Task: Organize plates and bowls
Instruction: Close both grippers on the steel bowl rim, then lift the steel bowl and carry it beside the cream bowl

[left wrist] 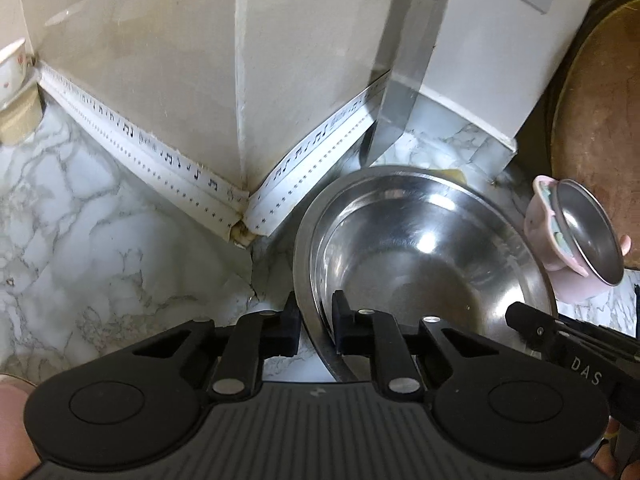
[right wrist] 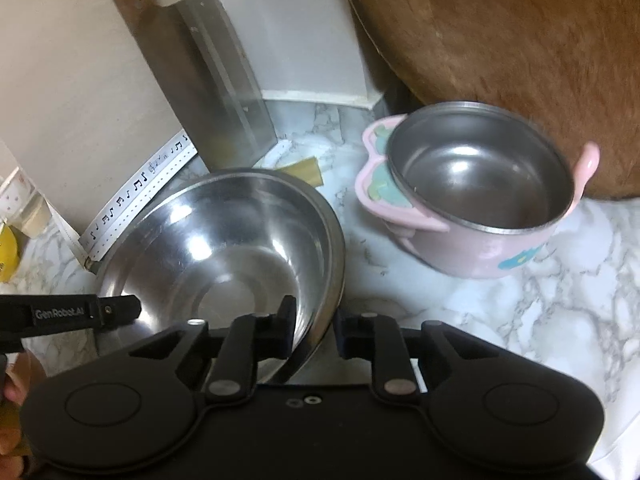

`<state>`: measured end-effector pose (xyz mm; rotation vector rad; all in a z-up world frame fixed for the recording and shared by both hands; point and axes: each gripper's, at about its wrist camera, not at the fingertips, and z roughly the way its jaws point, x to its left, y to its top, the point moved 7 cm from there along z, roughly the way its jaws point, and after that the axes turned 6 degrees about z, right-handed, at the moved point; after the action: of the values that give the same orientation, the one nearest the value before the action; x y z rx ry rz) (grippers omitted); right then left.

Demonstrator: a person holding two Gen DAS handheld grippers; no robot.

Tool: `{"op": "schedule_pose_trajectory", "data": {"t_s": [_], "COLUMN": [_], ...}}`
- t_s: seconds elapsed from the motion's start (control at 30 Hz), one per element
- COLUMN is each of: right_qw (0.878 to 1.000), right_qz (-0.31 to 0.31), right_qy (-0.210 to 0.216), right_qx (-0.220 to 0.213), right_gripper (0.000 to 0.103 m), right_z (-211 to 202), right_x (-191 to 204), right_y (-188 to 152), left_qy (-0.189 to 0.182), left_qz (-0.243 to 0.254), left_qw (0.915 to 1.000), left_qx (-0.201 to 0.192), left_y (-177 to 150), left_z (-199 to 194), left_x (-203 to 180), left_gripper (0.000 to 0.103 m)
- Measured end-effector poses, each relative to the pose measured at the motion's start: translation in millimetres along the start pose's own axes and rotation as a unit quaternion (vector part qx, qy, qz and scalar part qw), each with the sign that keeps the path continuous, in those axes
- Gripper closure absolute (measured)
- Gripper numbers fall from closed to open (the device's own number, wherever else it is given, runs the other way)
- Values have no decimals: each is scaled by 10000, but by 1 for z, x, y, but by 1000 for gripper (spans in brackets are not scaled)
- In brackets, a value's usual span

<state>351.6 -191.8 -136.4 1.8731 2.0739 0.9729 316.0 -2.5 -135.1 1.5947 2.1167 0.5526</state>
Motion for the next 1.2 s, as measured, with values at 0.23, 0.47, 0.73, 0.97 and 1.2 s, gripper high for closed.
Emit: {"op": "schedule_pose_trajectory", "data": {"t_s": [0.23, 0.47, 0.73, 0.97, 1.2], "right_qw": [9999, 9993, 9978, 9956, 9917], "right_qz": [24, 62, 101, 371, 738], "right_qy": [42, 101, -112, -248, -478], "right_qx": [-140, -341, -647, -827, -939], "right_gripper": [83, 83, 83, 83, 83], "right_z": [-18, -61, -117, -162, -199], "right_x": [-1, -5, -13, -30, -58], "right_y": [7, 9, -5, -26, -64], "left_qy": [-106, -380, -728, -1086, -1469], "left_qz": [138, 269, 554, 833, 1297], "left_qw": [9996, 9983, 9945, 9891, 9791], "left_qx": [-237, -353, -501, -536, -537], "left_y": [6, 2, -15, -37, -68], "left_z": [-26, -62, -101, -131, -152], "left_x": [-8, -20, -42, -64, -94], "left_gripper": [88, 88, 87, 87, 87]}}
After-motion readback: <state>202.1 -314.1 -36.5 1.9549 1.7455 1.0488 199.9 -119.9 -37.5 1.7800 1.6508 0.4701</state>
